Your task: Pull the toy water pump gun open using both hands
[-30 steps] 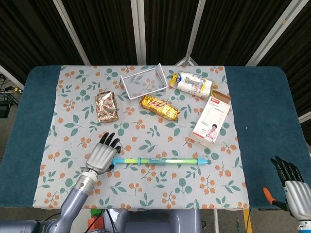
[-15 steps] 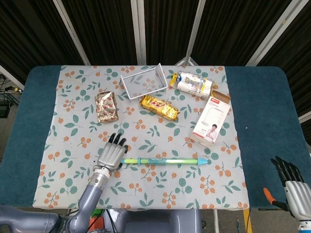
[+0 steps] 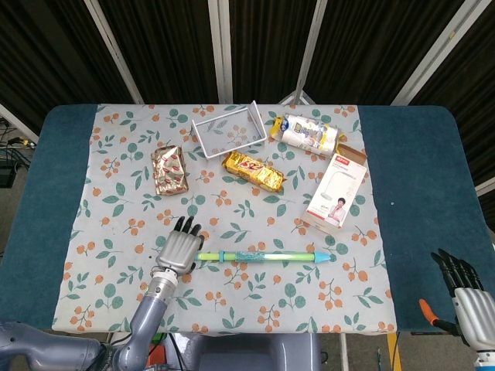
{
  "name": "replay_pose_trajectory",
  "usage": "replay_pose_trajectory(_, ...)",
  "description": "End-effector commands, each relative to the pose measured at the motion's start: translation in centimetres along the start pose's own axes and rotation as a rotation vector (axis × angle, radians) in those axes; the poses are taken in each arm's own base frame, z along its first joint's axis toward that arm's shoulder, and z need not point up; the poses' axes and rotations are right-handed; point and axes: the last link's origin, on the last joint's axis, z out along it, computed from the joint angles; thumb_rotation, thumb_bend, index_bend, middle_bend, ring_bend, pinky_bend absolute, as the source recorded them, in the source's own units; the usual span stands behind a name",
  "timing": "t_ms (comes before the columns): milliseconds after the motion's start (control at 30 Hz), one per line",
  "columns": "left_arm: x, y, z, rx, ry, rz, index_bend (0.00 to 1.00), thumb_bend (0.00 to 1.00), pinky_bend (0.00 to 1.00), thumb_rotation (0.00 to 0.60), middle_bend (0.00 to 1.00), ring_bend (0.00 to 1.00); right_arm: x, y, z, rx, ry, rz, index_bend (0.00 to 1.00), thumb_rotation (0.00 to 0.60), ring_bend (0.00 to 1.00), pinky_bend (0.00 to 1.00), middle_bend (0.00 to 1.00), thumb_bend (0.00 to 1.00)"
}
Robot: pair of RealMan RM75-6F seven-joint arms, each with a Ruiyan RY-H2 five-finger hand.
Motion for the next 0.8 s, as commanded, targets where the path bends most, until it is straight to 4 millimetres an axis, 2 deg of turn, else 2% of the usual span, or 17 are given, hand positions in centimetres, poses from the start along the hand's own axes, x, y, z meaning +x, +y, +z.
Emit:
replay_pose_trajectory(33, -0.1, 0.0, 0.0, 0.001, -0.001, 0.003, 0.5, 0.44, 0.05, 0.6, 0.17, 0.0, 0.0, 0.0, 0.0, 0.0, 0.0, 0.001, 0.0, 0.6, 0.0, 0.0, 0.0, 0.37)
replay_pose_trajectory(167, -0.4, -0.2, -0.1, 0.007, -0.007, 0.009, 0.59, 0.48, 0.05, 0.6, 0.18, 0.0, 0.0, 0.0, 0.0, 0.0, -0.001, 0.001, 0.0, 0.6, 0.0, 0.0, 0.0, 0.37)
replay_pose_trajectory(567, 0.0, -1.4, -0.9, 0.022, 0.028, -0.014, 0.63, 0.51, 0.08, 0.6, 0.19, 0.0, -0.1, -0.1, 0.1, -0.004, -0.018, 0.012, 0.0, 0.6, 0.0, 0.0, 0.0, 0.38)
replay_pose_trajectory(633, 0.4, -2.3, -1.3, 0.038, 0.042, -0.022, 0.63, 0.51, 0.08, 0.6, 0.19, 0.0, -0.5, -0.9, 0.6, 0.006, -0.076, 0.04, 0.0, 0.6, 0.0, 0.0, 0.0, 0.38)
replay_pose_trajectory(800, 1.0, -2.7, -1.5, 0.045, 0.047, -0.055, 0.64, 0.51, 0.08, 0.6, 0.2, 0.0, -0.5, -3.1, 2.1, 0.052, -0.124, 0.052, 0.0, 0.6, 0.0, 0.0, 0.0, 0.37)
